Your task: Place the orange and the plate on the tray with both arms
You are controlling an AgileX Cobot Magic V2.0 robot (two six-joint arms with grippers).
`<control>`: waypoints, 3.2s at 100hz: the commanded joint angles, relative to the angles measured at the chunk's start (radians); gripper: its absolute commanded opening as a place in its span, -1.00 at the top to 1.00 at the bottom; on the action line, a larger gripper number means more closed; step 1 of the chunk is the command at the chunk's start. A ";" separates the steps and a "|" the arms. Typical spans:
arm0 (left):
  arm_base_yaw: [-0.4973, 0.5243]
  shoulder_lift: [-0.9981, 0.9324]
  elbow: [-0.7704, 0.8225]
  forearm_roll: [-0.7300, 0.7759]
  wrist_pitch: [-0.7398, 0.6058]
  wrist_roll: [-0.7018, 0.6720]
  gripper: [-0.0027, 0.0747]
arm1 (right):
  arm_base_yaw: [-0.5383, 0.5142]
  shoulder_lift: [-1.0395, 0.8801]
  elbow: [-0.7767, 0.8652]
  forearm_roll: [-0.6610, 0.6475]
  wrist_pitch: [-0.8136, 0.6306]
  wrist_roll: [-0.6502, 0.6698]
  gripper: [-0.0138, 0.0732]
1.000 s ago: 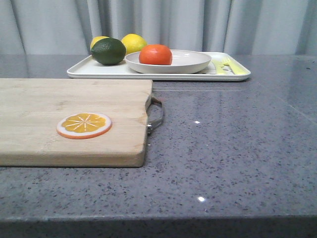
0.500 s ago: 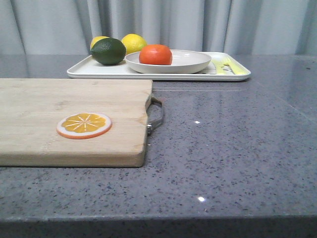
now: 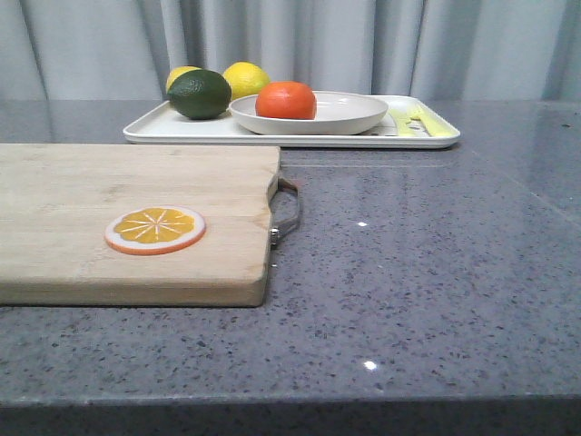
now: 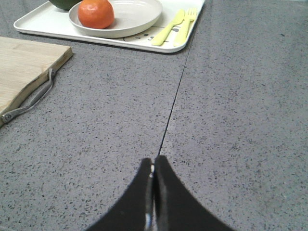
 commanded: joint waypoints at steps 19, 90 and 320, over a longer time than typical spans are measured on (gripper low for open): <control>0.261 -0.105 0.076 0.096 -0.087 0.002 0.98 | -0.004 0.007 -0.023 -0.005 -0.079 -0.008 0.84; 0.636 -0.250 0.256 0.120 -0.027 0.002 0.98 | -0.004 0.007 -0.023 -0.005 -0.079 -0.008 0.84; 0.636 -0.250 0.256 0.120 -0.027 0.002 0.98 | -0.227 -0.234 0.422 -0.207 -0.603 0.236 0.84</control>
